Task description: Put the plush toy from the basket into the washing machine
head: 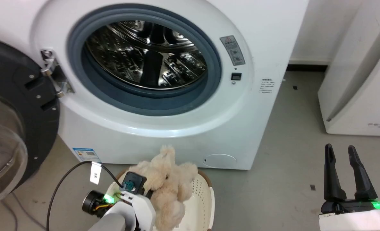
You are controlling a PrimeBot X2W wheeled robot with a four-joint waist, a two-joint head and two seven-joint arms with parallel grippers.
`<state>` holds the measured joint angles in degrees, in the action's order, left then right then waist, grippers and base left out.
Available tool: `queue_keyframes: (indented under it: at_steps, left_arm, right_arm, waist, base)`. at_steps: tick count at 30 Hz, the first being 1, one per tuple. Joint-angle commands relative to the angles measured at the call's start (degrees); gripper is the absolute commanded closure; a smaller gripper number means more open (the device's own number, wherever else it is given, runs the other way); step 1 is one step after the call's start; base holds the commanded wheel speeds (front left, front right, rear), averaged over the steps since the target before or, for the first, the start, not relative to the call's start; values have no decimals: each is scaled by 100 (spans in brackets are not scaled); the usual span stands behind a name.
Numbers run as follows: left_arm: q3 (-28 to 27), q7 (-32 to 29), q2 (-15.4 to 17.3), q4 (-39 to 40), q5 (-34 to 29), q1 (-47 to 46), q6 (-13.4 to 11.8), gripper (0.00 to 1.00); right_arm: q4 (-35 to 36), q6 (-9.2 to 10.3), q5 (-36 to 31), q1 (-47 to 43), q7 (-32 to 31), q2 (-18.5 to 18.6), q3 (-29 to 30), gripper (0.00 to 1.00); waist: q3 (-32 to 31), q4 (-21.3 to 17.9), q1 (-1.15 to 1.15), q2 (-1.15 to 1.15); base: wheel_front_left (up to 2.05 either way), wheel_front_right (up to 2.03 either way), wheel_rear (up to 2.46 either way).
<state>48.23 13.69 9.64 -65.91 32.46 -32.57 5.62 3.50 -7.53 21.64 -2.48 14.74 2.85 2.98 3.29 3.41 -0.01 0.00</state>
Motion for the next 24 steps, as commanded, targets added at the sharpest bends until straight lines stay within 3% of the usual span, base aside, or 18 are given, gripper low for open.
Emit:
queue_keyframes:
  at_steps: [1,17,24]
  left_arm:
    - [-54,78,30,133,21,36,-57,100]
    - [-1050,129,925,3157,-379,552,-1095,100]
    - [-1646,130,1031,4177,-619,786,-1473,100]
  right_arm:
    - [-13,4,-19,-72,26,3,-7,0]
    - [-30,4,1,-186,26,3,-11,0]
    - [-34,4,-17,-55,26,3,-60,0]
  waist:
    - [-75,86,1,0]
    - [-219,189,1,0]
    - [-20,67,1,0]
  base:
    - [0,0,0]
    - [0,0,0]
    - [0,0,0]
